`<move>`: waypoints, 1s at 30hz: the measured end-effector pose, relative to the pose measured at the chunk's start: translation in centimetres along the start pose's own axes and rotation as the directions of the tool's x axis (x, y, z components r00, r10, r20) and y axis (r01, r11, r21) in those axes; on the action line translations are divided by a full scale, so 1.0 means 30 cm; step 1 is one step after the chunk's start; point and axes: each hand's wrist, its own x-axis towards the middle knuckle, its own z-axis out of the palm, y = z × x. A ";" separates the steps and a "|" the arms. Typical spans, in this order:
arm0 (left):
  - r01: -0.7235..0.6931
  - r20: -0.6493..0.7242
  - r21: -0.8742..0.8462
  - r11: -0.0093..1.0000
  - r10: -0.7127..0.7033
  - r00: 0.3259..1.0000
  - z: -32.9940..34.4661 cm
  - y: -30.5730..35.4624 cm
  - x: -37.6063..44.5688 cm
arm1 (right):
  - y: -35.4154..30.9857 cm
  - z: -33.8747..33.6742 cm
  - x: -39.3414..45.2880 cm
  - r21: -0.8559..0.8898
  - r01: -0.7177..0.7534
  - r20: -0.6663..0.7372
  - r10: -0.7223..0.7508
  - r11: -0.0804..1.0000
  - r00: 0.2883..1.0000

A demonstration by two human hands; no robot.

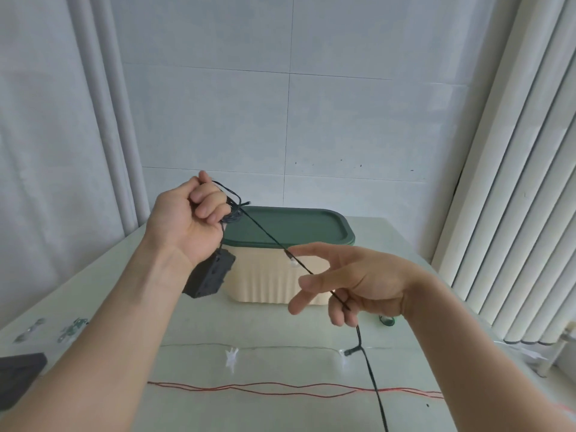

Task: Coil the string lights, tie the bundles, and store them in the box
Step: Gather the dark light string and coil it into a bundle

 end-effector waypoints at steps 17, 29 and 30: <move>0.000 0.126 0.355 0.935 -0.048 0.991 0.107 -0.147 -0.271 | 0.027 0.194 -0.155 -0.434 -0.021 -0.550 -0.247 0.901 0.798; 0.038 0.117 0.780 0.624 -0.204 0.972 0.131 -0.173 -0.742 | 0.023 0.457 -0.558 -0.657 0.245 -0.419 -0.616 0.713 0.667; 0.059 0.119 0.802 0.594 -0.256 0.959 0.137 -0.179 -0.773 | 0.020 0.469 -0.578 -0.680 0.240 -0.400 -0.624 0.693 0.671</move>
